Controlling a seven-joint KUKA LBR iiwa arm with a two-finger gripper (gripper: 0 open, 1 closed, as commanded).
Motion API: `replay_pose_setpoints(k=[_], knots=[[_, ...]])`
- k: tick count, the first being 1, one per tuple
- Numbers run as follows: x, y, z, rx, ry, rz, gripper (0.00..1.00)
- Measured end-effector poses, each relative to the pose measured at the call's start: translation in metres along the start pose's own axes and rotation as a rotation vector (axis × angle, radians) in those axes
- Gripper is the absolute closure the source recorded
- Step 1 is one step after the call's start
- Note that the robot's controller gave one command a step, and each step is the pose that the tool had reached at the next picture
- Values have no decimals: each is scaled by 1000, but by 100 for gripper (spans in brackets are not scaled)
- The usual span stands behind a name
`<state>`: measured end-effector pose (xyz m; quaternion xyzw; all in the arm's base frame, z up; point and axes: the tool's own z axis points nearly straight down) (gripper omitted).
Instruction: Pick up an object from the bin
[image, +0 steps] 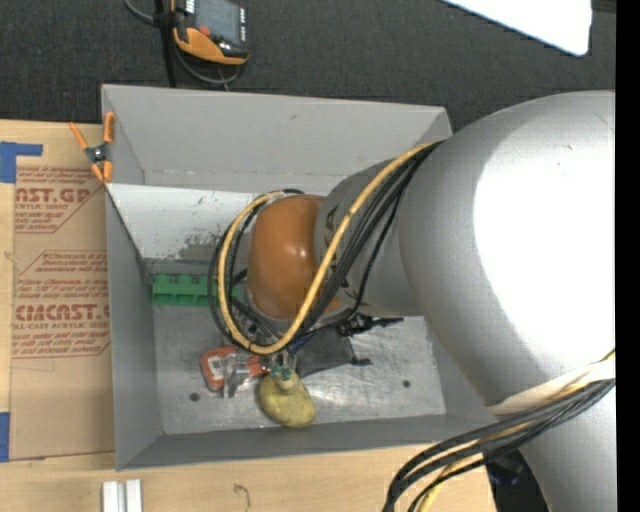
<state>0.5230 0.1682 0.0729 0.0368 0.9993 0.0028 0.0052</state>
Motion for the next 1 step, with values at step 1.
replay_pose_setpoints(k=[1], knots=[[0, 0, 0, 0, 0, 0, 100]])
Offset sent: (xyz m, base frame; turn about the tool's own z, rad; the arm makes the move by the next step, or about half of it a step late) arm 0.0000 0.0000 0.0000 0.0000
